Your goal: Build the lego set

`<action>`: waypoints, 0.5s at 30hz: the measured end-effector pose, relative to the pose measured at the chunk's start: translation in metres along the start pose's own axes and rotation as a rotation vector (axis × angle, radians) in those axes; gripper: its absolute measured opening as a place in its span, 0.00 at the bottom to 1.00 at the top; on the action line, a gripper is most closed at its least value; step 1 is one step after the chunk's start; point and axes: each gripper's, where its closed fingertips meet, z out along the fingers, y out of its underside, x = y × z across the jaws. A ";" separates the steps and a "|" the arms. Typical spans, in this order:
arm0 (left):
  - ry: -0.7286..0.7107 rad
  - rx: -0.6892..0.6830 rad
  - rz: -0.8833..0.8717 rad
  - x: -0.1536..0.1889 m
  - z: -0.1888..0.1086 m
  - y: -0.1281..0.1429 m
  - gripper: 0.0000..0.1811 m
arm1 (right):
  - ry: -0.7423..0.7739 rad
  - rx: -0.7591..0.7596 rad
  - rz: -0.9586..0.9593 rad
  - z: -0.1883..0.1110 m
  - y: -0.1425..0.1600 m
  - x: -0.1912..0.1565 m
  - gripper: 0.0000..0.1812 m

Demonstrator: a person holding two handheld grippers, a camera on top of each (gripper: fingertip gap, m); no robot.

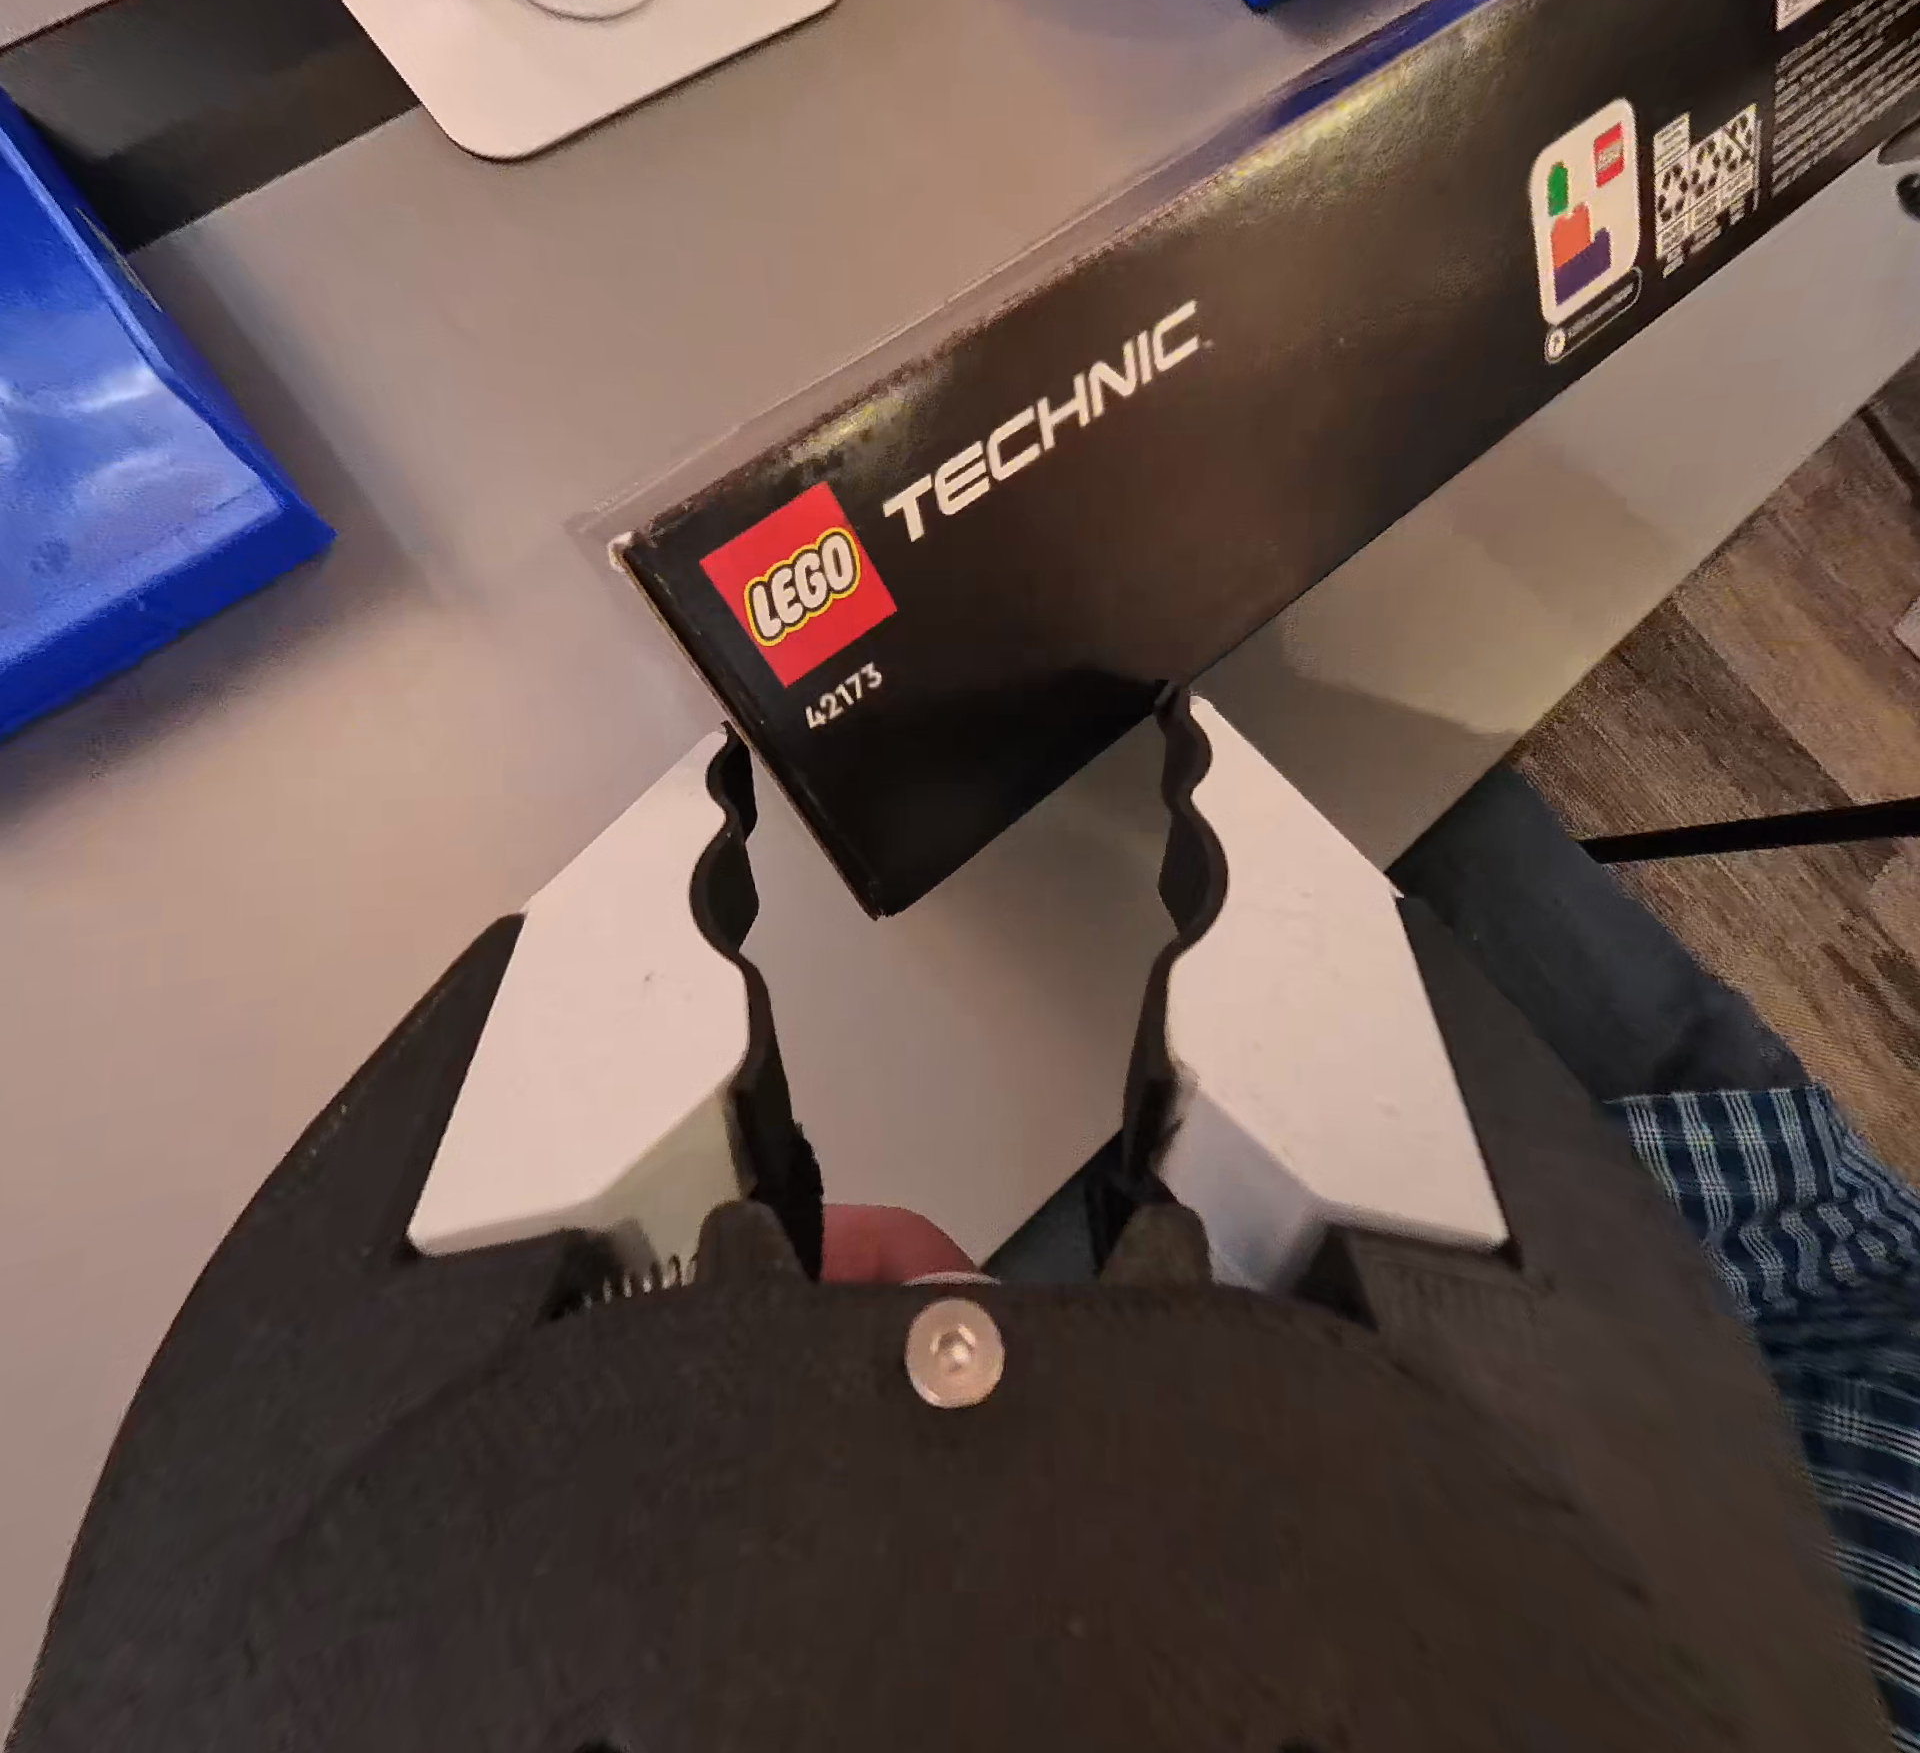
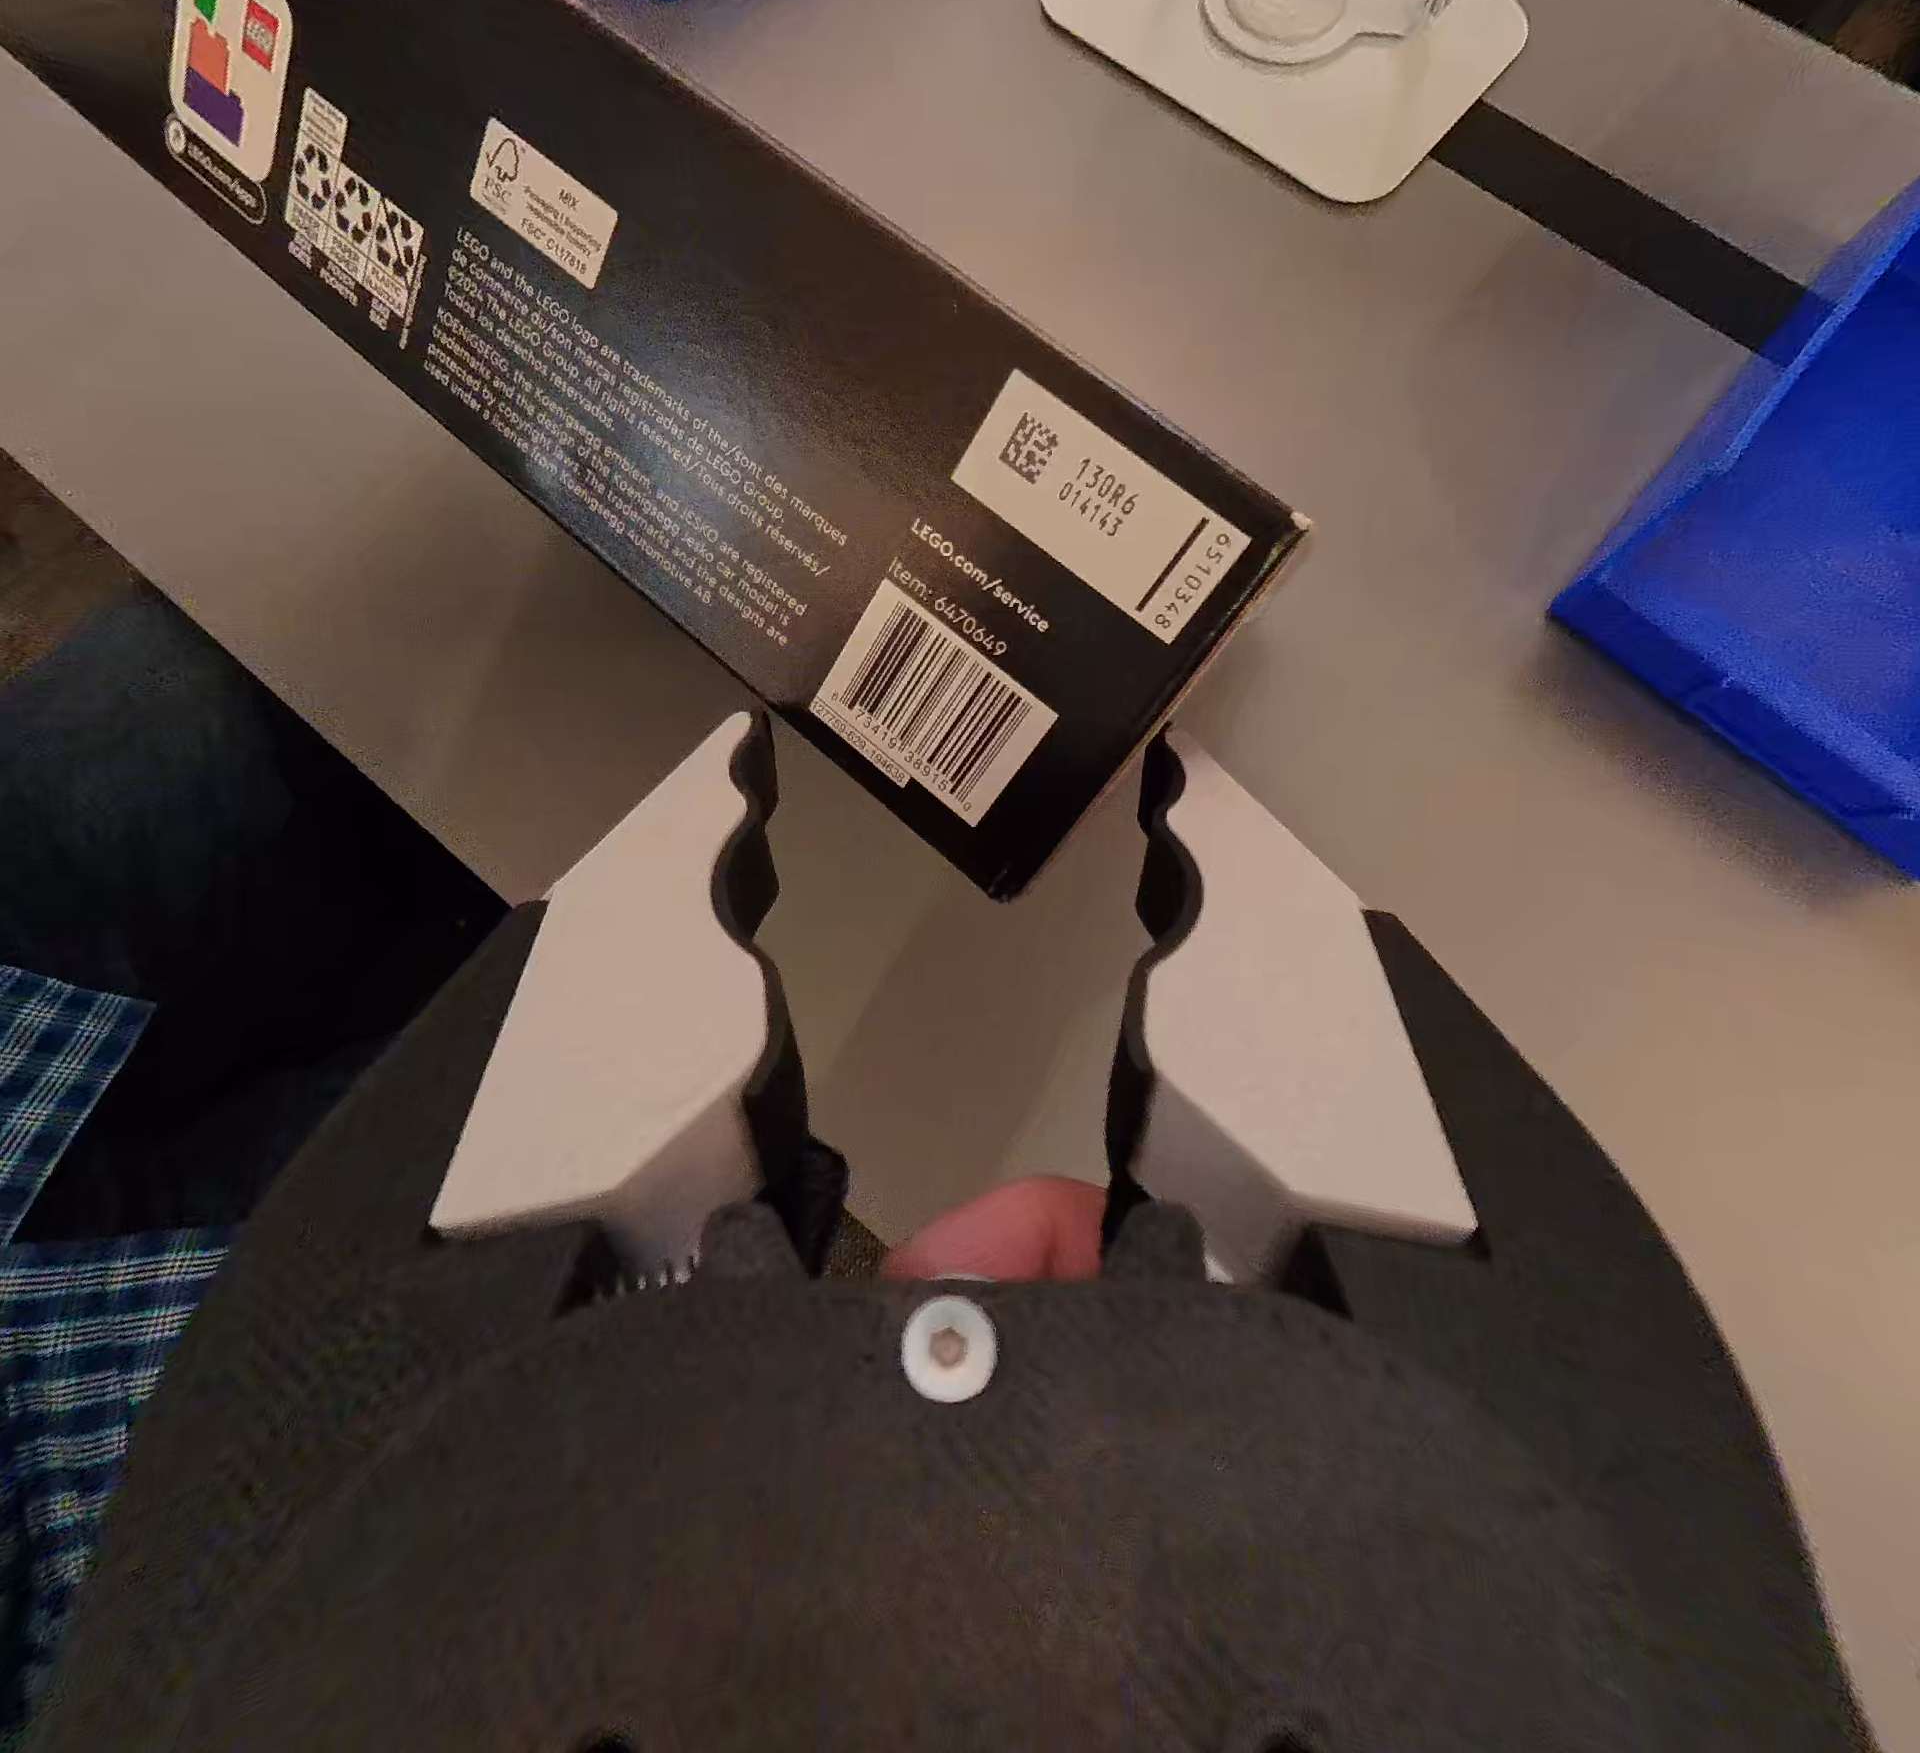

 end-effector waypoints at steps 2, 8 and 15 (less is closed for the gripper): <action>0.003 -0.042 0.013 -0.011 0.005 -0.011 0.42 | -0.011 -0.025 -0.006 0.004 -0.010 0.010 0.36; -0.026 -0.086 -0.002 -0.042 0.021 -0.051 0.41 | -0.039 -0.063 0.009 0.016 -0.043 0.036 0.38; -0.048 -0.095 0.014 -0.068 0.037 -0.080 0.39 | -0.015 -0.055 -0.008 0.031 -0.067 0.066 0.34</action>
